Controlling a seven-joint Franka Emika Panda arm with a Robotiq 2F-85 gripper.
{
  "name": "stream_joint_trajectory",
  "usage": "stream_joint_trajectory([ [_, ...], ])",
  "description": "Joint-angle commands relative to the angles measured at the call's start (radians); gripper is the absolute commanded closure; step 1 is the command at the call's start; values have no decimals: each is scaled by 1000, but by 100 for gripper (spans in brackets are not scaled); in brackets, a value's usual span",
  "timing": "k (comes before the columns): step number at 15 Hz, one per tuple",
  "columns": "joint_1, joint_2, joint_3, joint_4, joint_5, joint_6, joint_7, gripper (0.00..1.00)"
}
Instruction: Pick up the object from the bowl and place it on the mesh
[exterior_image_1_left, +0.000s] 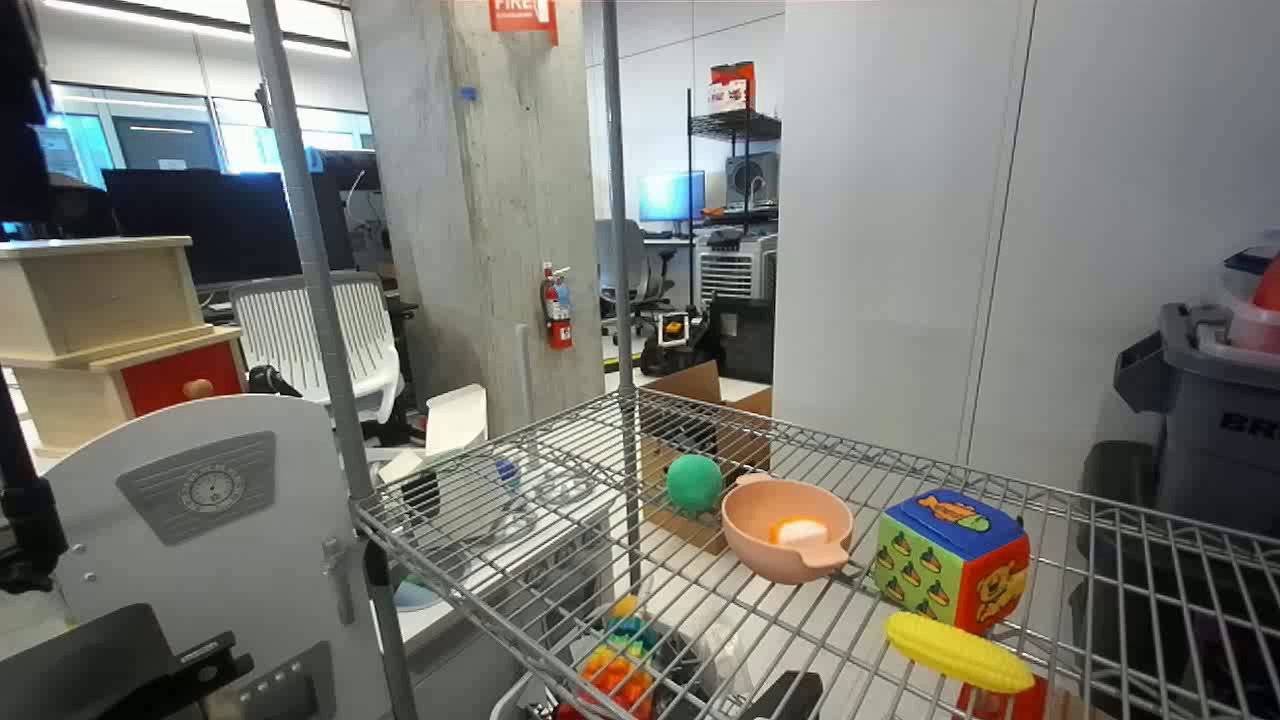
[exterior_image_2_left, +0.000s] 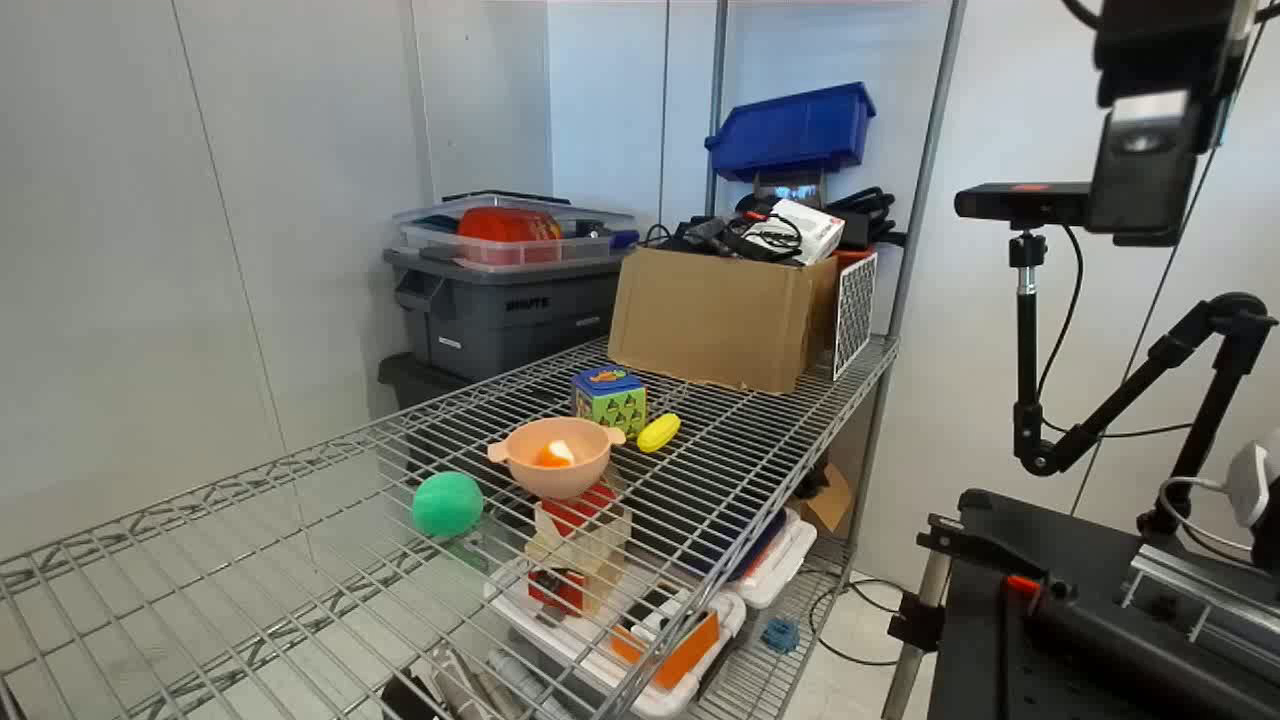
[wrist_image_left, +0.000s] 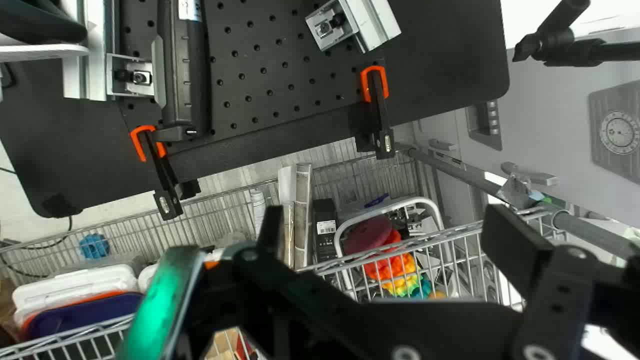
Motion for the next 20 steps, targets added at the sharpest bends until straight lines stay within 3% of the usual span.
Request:
stream_joint_trajectory([
  [1, -6, 0, 6, 1, 3, -3, -3, 0],
  [6, -25, 71, -31, 80, 27, 20, -15, 0],
  [10, -25, 213, -45, 190, 89, 108, 3, 0],
  [20, -31, 786, -62, 689, 339, 266, 80, 0],
])
